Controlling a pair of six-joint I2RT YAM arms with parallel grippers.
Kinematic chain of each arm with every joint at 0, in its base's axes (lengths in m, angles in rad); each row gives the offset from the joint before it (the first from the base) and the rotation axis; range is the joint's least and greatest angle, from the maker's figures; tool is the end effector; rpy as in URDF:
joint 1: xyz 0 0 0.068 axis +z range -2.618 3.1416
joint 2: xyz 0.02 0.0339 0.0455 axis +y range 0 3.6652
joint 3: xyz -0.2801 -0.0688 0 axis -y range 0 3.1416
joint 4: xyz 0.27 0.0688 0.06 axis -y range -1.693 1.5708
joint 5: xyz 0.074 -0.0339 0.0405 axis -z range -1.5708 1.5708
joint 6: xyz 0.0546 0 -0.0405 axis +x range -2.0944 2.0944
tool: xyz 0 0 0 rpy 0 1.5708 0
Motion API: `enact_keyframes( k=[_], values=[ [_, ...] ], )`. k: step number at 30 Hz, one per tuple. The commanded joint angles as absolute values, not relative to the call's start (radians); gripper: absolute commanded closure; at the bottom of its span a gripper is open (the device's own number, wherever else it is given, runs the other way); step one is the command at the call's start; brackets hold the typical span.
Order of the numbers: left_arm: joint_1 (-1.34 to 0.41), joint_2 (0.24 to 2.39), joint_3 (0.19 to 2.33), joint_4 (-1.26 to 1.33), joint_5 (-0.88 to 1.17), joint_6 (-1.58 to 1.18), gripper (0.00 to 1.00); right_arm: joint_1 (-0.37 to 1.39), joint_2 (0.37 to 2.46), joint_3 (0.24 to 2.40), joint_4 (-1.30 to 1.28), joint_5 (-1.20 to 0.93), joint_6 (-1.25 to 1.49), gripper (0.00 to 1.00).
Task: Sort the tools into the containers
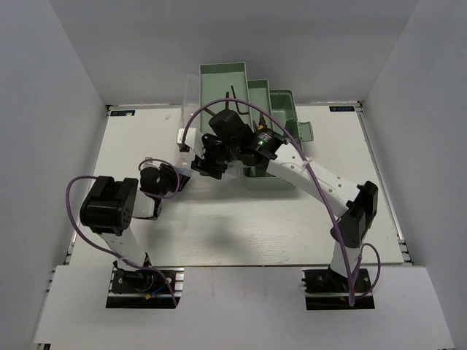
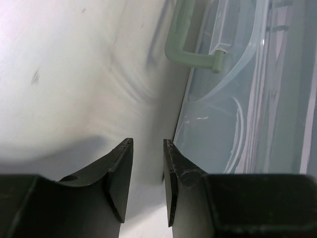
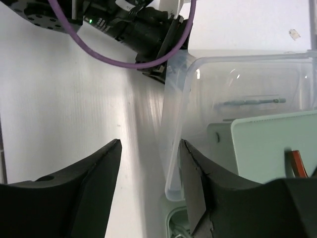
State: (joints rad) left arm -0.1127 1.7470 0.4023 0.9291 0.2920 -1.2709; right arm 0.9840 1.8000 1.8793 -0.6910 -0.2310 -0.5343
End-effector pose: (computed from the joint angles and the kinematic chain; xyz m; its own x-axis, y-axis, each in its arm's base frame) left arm 0.2999 -0.0498 0.0886 -0.4714 -0.8674 -0.1592 -0.2741 0.3157 -0.9084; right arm 0.2399 0.3834 0.3945 0.1920 -0.6065 -0.7715 -0.9489 0.0860 -0.3037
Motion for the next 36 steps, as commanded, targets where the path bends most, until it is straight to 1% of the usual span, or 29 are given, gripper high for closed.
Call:
enact_keyframes(
  k=[1, 3, 4, 5, 6, 7, 9, 10, 11, 14, 15, 17, 19, 20, 21, 23, 24, 26, 27, 29, 30, 32, 33, 34, 36],
  values=[
    [-0.110, 1.746, 0.492, 0.986, 0.342, -1.258, 0.59, 0.986, 1.729, 1.950, -0.709, -0.185, -0.551, 0.43],
    [-0.110, 1.755, 0.511, 0.986, 0.353, -1.246, 0.59, 0.980, 1.720, 1.956, -0.669, -0.103, -0.546, 0.45],
    [-0.110, 1.755, 0.526, 0.986, 0.353, -1.246, 0.59, 0.980, 1.697, 1.953, -0.629, 0.064, -0.545, 0.49],
    [-0.110, 1.755, 0.537, 0.997, 0.365, -1.246, 0.59, 0.980, 1.686, 1.921, -0.579, 0.124, -0.543, 0.52],
    [-0.110, 1.767, 0.537, 1.009, 0.380, -1.236, 0.59, 0.968, 1.677, 1.908, -0.548, 0.231, -0.543, 0.54],
    [-0.110, 1.787, 0.549, 1.028, 0.394, -1.236, 0.59, 0.965, 1.645, 1.893, -0.485, 0.283, -0.545, 0.58],
    [-0.110, 1.818, 0.563, 1.106, 0.437, -1.236, 0.59, 0.939, 1.612, 1.826, -0.379, 0.443, -0.555, 0.62],
    [-0.110, 1.833, 0.575, 1.129, 0.449, -1.236, 0.59, 0.930, 1.591, 1.789, -0.280, 0.477, -0.574, 0.64],
    [-0.110, 1.857, 0.584, 1.150, 0.459, -1.236, 0.59, 0.911, 1.580, 1.770, -0.255, 0.541, -0.584, 0.64],
    [-0.120, 1.879, 0.584, 1.213, 0.474, -1.246, 0.59, 0.865, 1.520, 1.658, -0.138, 0.610, -0.641, 0.61],
    [-0.120, 1.879, 0.594, 1.233, 0.488, -1.255, 0.59, 0.855, 1.511, 1.599, -0.130, 0.614, -0.646, 0.61],
    [-0.120, 1.890, 0.594, 1.259, 0.509, -1.255, 0.59, 0.778, 1.482, 1.559, -0.111, 0.609, -0.635, 0.61],
    [-0.120, 1.890, 0.594, 1.279, 0.518, -1.264, 0.59, 0.708, 1.473, 1.511, -0.156, 0.580, -0.554, 0.64],
    [-0.120, 1.890, 0.604, 1.279, 0.518, -1.264, 0.59, 0.646, 1.473, 1.503, -0.173, 0.571, -0.504, 0.68],
    [-0.120, 1.890, 0.604, 1.279, 0.531, -1.264, 0.59, 0.620, 1.476, 1.496, -0.243, 0.539, -0.473, 0.73],
    [-0.120, 1.881, 0.614, 1.279, 0.540, -1.264, 0.59, 0.507, 1.482, 1.459, -0.274, 0.514, -0.384, 0.78],
    [-0.120, 1.870, 0.623, 1.279, 0.540, -1.264, 0.59, 0.455, 1.489, 1.431, -0.281, 0.493, -0.349, 0.80],
    [-0.120, 1.870, 0.632, 1.269, 0.551, -1.264, 0.59, 0.405, 1.497, 1.398, -0.272, 0.474, -0.306, 0.80],
    [-0.120, 1.870, 0.641, 1.269, 0.551, -1.264, 0.59, 0.334, 1.525, 1.393, -0.287, 0.453, -0.286, 0.80],
    [-0.120, 1.870, 0.652, 1.269, 0.560, -1.264, 0.59, 0.284, 1.549, 1.393, -0.308, 0.375, -0.217, 0.81],
    [-0.120, 1.870, 0.661, 1.269, 0.569, -1.264, 0.59, 0.217, 1.596, 1.394, -0.316, 0.347, -0.204, 0.82],
    [-0.120, 1.870, 0.673, 1.269, 0.580, -1.264, 0.59, 0.160, 1.649, 1.397, -0.345, 0.206, -0.184, 0.86],
    [-0.120, 1.870, 0.684, 1.278, 0.580, -1.264, 0.59, 0.138, 1.684, 1.399, -0.354, 0.184, -0.186, 0.88],
    [-0.120, 1.870, 0.695, 1.278, 0.590, -1.264, 0.59, 0.118, 1.698, 1.399, -0.362, 0.108, -0.187, 0.92],
    [-0.120, 1.861, 0.704, 1.278, 0.601, -1.264, 0.59, 0.103, 1.749, 1.414, -0.386, 0.066, -0.186, 0.93]
  ],
)
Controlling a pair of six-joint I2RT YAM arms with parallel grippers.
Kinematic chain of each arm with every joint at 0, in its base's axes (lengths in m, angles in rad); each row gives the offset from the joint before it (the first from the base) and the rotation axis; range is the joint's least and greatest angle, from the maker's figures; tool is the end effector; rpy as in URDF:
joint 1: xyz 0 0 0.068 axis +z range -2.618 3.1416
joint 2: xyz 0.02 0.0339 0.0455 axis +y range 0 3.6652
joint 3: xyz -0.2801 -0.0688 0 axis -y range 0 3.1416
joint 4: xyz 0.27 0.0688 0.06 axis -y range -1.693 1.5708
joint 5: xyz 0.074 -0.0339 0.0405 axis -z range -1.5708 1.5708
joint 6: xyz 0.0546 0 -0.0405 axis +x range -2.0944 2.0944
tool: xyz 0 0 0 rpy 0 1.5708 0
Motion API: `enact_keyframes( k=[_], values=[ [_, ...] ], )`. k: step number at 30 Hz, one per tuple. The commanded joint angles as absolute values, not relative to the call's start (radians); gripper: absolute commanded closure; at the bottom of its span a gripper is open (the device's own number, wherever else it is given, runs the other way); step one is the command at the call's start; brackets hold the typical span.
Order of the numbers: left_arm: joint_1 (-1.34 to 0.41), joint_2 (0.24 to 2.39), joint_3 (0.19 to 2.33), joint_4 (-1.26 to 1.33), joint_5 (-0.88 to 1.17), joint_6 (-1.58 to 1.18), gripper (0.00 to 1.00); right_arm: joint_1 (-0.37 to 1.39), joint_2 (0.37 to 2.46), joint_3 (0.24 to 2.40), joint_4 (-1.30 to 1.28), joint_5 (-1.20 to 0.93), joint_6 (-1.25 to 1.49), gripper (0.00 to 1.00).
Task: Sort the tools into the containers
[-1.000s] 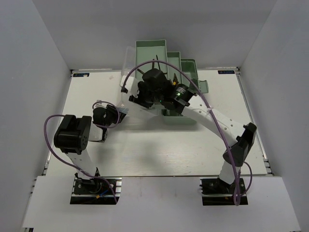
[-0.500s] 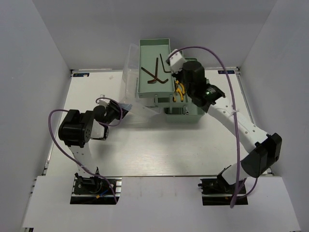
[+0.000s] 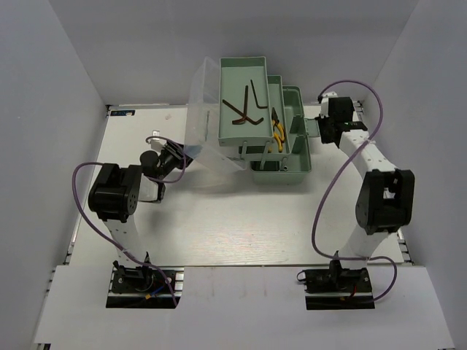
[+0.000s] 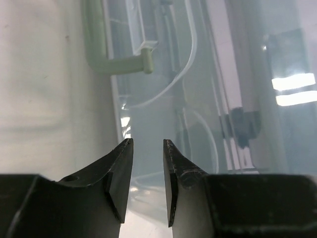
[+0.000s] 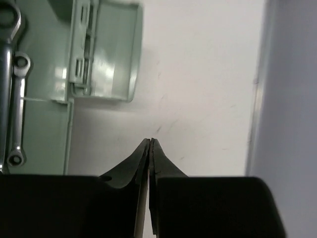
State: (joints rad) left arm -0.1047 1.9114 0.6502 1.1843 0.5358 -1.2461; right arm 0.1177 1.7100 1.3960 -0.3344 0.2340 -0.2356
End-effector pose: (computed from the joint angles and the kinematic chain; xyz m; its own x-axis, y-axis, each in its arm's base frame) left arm 0.3686 -0.0668 0.1293 -0.5893 -0.7575 -0.2809 0.1178 0.2634 -0.9575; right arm 0.4340 0.0386 0.2878 -0.5993 -0.2995 -0.7423 -0.0726 0.9439 -0.3222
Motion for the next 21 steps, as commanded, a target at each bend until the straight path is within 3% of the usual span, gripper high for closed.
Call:
enact_keyframes(
  k=[1, 11, 21],
  values=[
    [-0.120, 1.861, 0.719, 1.278, 0.601, -1.264, 0.59, 0.082, 1.802, 1.420, -0.409, 0.016, -0.183, 0.94],
    [-0.147, 1.842, 0.840, 1.236, 0.679, -1.273, 0.60, 0.037, 1.936, 1.433, -0.416, -0.538, -0.065, 1.00],
    [-0.212, 1.884, 1.023, 1.123, 0.816, -1.264, 0.60, 0.048, 1.959, 1.447, -0.360, -0.704, -0.008, 1.00]
  ],
)
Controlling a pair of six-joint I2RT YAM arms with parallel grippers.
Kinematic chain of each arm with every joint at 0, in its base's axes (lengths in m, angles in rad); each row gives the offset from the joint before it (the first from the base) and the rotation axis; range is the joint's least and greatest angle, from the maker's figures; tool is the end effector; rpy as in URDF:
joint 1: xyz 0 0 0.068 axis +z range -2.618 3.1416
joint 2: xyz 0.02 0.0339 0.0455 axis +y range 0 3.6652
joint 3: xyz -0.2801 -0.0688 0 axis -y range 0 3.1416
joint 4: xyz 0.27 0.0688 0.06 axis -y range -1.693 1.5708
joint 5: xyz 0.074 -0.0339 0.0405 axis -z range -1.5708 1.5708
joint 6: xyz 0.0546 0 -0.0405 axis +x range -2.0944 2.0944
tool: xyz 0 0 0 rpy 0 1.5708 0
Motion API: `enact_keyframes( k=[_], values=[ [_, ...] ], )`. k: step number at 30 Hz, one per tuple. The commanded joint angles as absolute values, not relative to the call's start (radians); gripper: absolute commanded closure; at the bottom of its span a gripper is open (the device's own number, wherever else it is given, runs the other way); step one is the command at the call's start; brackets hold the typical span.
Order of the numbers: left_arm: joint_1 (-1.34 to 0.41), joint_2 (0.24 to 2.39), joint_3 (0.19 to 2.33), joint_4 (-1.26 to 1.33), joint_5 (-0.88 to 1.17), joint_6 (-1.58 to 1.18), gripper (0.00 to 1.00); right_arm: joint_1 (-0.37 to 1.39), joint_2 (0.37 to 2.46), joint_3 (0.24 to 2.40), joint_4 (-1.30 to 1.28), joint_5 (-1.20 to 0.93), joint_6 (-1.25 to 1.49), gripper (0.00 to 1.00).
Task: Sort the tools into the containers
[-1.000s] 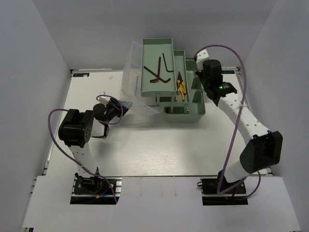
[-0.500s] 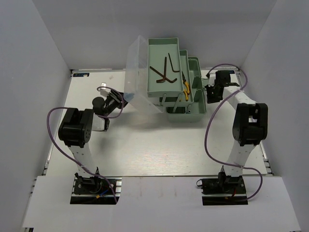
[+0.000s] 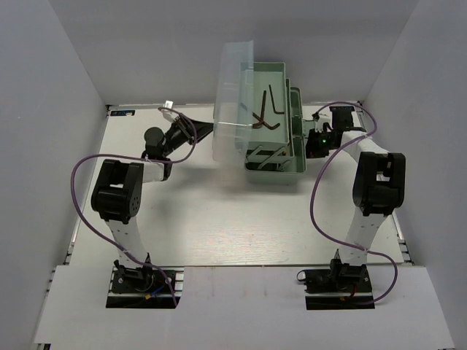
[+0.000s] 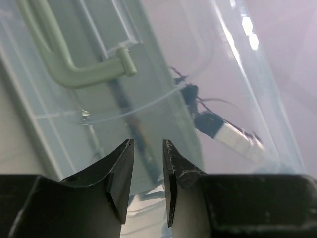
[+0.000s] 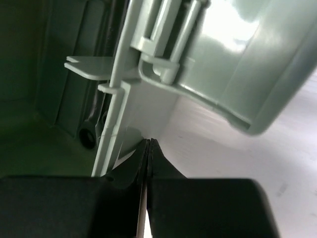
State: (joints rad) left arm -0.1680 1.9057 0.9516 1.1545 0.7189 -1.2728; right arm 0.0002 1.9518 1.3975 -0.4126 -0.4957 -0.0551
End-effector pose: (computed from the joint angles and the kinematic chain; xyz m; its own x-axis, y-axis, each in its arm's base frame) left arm 0.4179 -0.1073 0.2154 -0.6709 -0.6158 -0.4130 0.4114 0.1543 -0.8983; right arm 0.4546 0.0261 0.1820 -0.8070 -0.0486 -0.5886 -0.3152 0.8782 0.3597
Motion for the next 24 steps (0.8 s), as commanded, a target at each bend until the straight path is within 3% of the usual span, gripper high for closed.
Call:
enact_keyframes(
  k=[1, 7, 18, 20, 22, 24],
  values=[
    [-0.212, 1.884, 1.060, 1.099, 0.839, -1.264, 0.60, 0.045, 1.957, 1.447, -0.357, -0.713, -0.008, 1.00],
    [-0.265, 1.962, 1.158, 1.017, 0.890, -1.246, 0.61, 0.048, 1.962, 1.451, -0.353, -0.723, 0.026, 1.00],
    [-0.278, 1.881, 1.102, 1.006, 0.866, -1.218, 0.62, 0.043, 1.899, 1.382, -0.299, -0.532, 0.072, 1.00],
    [-0.255, 1.809, 1.034, 0.906, 0.824, -1.105, 0.62, 0.044, 1.837, 1.335, -0.264, -0.459, 0.042, 0.99],
    [-0.255, 1.694, 1.034, 0.576, 0.688, -0.861, 0.62, 0.048, 1.777, 1.278, -0.235, -0.339, 0.020, 0.98],
    [-0.274, 1.652, 1.058, 0.394, 0.498, -0.734, 0.62, 0.048, 1.720, 1.253, -0.226, -0.219, 0.020, 0.89]
  ],
)
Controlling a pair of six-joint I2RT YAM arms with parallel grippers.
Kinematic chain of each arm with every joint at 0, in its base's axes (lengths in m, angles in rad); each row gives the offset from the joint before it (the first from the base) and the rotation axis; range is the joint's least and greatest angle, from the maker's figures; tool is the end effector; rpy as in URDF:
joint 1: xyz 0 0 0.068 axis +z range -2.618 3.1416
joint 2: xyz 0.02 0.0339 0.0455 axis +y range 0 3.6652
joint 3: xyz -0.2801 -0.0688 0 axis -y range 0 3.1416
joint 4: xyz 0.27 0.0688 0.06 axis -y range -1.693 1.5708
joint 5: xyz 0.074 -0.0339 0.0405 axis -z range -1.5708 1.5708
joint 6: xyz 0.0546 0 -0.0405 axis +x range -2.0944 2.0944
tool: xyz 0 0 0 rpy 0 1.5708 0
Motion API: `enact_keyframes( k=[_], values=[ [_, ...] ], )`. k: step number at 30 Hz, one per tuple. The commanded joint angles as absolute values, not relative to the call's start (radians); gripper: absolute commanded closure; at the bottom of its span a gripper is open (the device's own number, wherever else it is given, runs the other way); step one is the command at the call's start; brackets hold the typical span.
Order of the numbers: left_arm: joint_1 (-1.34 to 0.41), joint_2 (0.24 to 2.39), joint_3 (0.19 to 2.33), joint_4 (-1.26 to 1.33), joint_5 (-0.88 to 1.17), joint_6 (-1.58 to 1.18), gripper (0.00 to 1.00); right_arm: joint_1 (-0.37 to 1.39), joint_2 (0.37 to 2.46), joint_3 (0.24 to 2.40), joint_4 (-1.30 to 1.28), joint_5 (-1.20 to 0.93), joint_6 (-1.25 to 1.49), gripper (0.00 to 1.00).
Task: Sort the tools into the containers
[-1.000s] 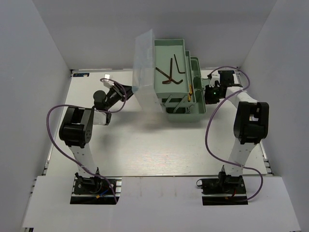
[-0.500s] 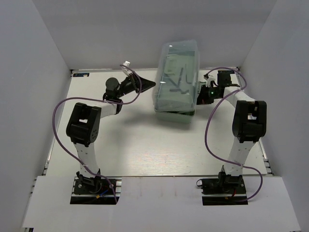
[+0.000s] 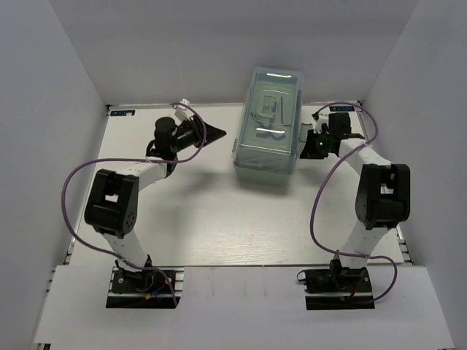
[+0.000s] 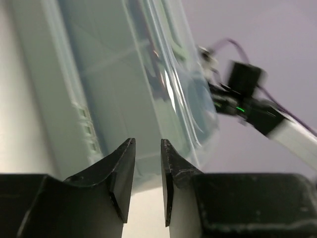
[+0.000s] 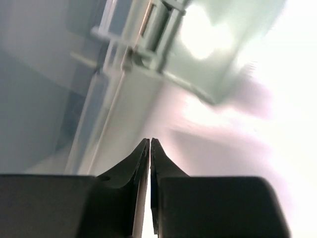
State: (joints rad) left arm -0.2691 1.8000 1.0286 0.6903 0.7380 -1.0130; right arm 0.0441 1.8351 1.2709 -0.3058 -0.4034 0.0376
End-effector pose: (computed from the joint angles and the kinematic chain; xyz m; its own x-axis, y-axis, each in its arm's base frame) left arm 0.4077 -0.1505 0.2318 -0.7567 -0.4424 -0.4813 0.3800 0.3014 -0.8745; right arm 0.4321 0.0405 0.1953 -0.7741 0.0004 -0.6331 -0.2645 0.9083 0.3241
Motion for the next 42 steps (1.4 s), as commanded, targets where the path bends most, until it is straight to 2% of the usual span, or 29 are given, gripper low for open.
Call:
enact_keyframes(
  k=[1, 5, 12, 18, 26, 32, 42],
  values=[
    [-0.275, 1.643, 1.058, 0.329, 0.461, -0.692, 0.62, 0.051, 1.709, 1.244, -0.230, -0.203, 0.008, 0.89],
    [-0.285, 1.695, 1.090, 0.266, 0.339, -0.669, 0.64, 0.051, 1.637, 1.220, -0.192, -0.147, -0.024, 0.88],
    [-0.334, 1.938, 1.271, 0.186, 0.403, -0.615, 0.65, 0.069, 1.729, 1.356, -0.190, -0.218, -0.041, 0.81],
    [-0.400, 2.054, 1.400, 0.112, 0.443, -0.574, 0.65, 0.124, 1.801, 1.450, -0.155, -0.223, -0.063, 0.79],
    [-0.454, 2.054, 1.376, 0.153, 0.529, -0.563, 0.66, 0.163, 1.885, 1.598, -0.161, -0.301, -0.126, 0.71],
    [-0.500, 2.043, 1.365, 0.153, 0.577, -0.545, 0.67, 0.189, 1.870, 1.582, -0.147, -0.281, -0.184, 0.64],
    [-0.581, 2.010, 1.356, 0.163, 0.578, -0.545, 0.67, 0.183, 1.861, 1.571, -0.146, -0.262, -0.202, 0.62]
  ],
)
